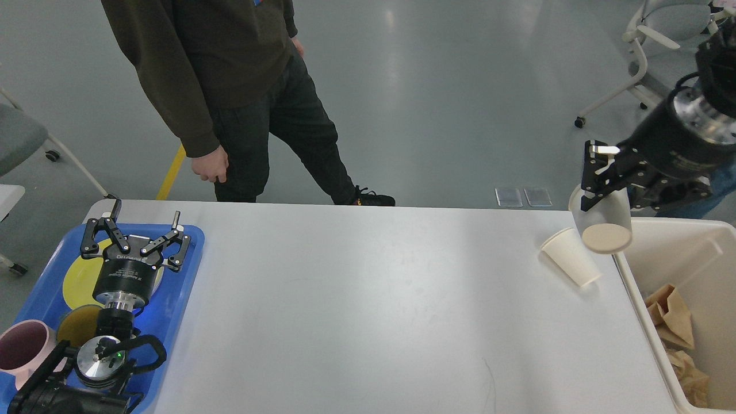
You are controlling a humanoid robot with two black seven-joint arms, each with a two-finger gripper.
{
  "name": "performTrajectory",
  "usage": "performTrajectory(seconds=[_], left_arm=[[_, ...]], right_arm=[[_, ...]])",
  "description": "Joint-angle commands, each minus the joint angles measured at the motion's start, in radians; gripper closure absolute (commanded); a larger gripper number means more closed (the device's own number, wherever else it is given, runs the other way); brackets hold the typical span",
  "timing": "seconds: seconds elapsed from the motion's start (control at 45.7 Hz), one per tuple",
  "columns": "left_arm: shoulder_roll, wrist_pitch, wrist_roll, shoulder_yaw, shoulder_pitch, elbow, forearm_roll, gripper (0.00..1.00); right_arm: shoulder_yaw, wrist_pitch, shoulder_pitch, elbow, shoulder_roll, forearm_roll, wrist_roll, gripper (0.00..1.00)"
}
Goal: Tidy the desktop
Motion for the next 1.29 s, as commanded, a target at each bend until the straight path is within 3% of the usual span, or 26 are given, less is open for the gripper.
performTrajectory(seconds=[0.0, 0.153, 0.372, 0.569, 0.744, 0.897, 0.984, 1.137, 1.268], left_arm=[[0.000, 0.001, -0.002, 0.000, 0.000, 0.000, 0.000, 0.04], [0.000, 0.001, -0.002, 0.000, 0.000, 0.000, 0.000, 0.04], [0.000, -0.001, -0.002, 0.000, 0.000, 0.000, 0.000, 0.04], [-0.002, 0.001, -0.002, 0.000, 0.000, 0.000, 0.000, 0.04], [0.000, 0.001, -0.002, 0.000, 0.000, 0.000, 0.000, 0.04], [-0.002, 0.001, -0.002, 0.000, 0.000, 0.000, 0.000, 0.04], [-0.002, -0.001, -0.002, 0.000, 0.000, 0.000, 0.000, 0.04], [-0.002, -0.001, -0.002, 0.000, 0.000, 0.000, 0.000, 0.04], [-0.002, 0.001, -0.002, 0.000, 0.000, 0.000, 0.000, 0.04]], right_arm=[[-0.059, -0.066, 0.118, 0.110, -0.024, -0.001, -0.004, 1.00], [-0.102, -0.056, 0.250, 0.210, -0.026, -0.004, -0.006, 1.00], [-0.136, -0.089, 0.226, 0.192, -0.055, -0.017, -0.004, 1.00], [-0.225, -0.175, 0.062, 0.055, -0.244, -0.058, -0.004, 1.00], [-0.223, -0.330, -0.239, -0.188, -0.405, -0.074, -0.004, 1.00], [-0.136, -0.589, -0.530, -0.296, -0.494, -0.058, -0.004, 1.00], [-0.026, -0.687, -0.739, -0.371, -0.506, -0.058, -0.004, 1.00], [0.260, -0.712, -1.136, -0.658, -0.462, -0.052, -0.004, 1.00], [0.455, -0.714, -1.498, -0.969, -0.338, -0.003, -0.004, 1.00]])
